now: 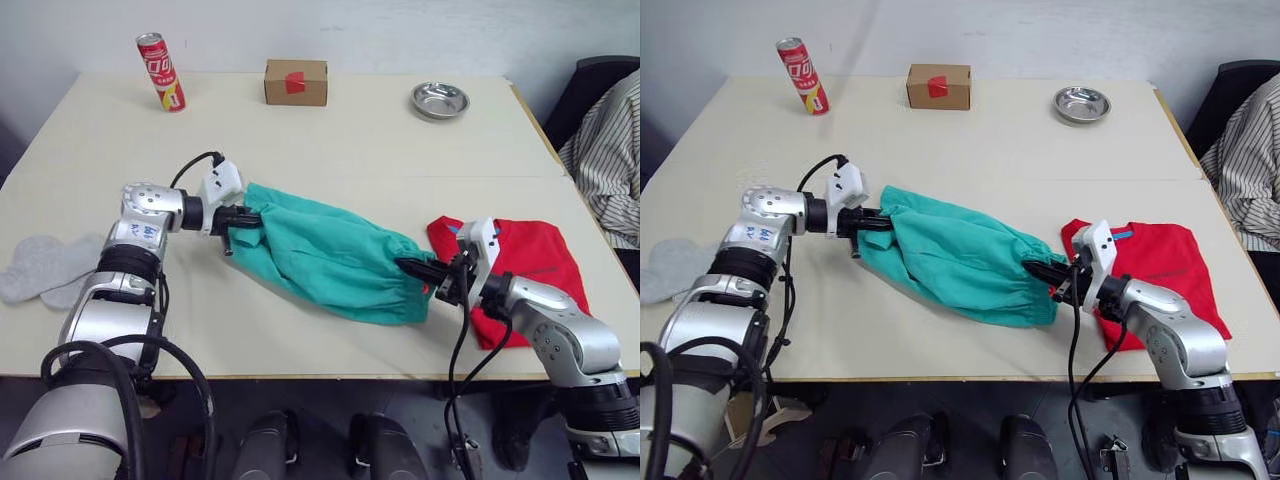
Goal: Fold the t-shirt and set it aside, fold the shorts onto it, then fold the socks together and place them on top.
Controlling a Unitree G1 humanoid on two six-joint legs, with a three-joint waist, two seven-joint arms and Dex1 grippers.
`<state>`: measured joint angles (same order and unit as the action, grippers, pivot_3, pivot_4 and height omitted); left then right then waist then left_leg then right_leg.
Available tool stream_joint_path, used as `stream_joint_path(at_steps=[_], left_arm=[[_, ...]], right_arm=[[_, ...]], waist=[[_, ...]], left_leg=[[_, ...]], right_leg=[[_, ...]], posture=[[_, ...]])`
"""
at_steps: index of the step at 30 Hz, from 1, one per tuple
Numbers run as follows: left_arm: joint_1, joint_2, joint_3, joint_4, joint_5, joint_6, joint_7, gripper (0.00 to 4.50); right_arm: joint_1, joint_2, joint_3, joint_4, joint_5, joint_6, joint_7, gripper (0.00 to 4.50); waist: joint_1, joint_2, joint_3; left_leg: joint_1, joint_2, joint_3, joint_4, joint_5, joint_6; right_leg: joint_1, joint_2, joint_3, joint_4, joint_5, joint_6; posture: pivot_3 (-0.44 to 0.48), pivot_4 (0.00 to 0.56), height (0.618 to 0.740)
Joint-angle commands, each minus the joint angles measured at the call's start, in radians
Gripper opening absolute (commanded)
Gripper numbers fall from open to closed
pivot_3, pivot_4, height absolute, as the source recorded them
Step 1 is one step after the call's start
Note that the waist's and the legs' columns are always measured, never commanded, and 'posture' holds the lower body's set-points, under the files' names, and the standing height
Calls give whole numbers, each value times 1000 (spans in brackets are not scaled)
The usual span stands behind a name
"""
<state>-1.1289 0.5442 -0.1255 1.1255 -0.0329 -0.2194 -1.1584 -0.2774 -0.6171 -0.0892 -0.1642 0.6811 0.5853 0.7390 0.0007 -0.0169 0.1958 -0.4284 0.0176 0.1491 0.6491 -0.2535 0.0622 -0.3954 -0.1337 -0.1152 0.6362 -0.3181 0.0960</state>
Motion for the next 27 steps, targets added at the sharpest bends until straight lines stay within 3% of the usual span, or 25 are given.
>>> stream_joint_path(at_steps=[1,7,17,21,27], left_arm=[[-48,-17,45,13,-13,-44,8,16],[-43,-16,77,18,-14,-96,-22,16],[-54,-71,80,52,6,-135,-24,16],[-46,-77,106,57,0,-163,55,911],[-28,-15,194,72,-19,-186,278,2790]], right_arm=[[20,10,-72,-71,38,13,-30,0],[84,6,-85,-148,34,-38,27,0],[137,-1,-116,-137,-5,-9,-22,0],[185,9,-145,-172,-11,-31,-50,1141],[230,-26,-259,-178,-19,-59,-61,3183]], waist=[[-1,0,0],[-5,0,0],[3,0,0],[-2,0,0],[-7,0,0]], left_leg=[[0,0,0,0,0,0],[0,0,0,0,0,1],[0,-1,0,1,-1,2],[0,-2,1,2,-2,4],[0,-1,1,2,-2,4]], right_leg=[[0,0,-1,0,0,0],[0,1,-4,0,0,1],[1,1,-7,1,1,1],[1,1,-6,0,2,3],[1,0,-5,0,2,3]], posture=[[0,150,740],[0,150,740],[0,150,740],[0,150,740],[0,150,740]])
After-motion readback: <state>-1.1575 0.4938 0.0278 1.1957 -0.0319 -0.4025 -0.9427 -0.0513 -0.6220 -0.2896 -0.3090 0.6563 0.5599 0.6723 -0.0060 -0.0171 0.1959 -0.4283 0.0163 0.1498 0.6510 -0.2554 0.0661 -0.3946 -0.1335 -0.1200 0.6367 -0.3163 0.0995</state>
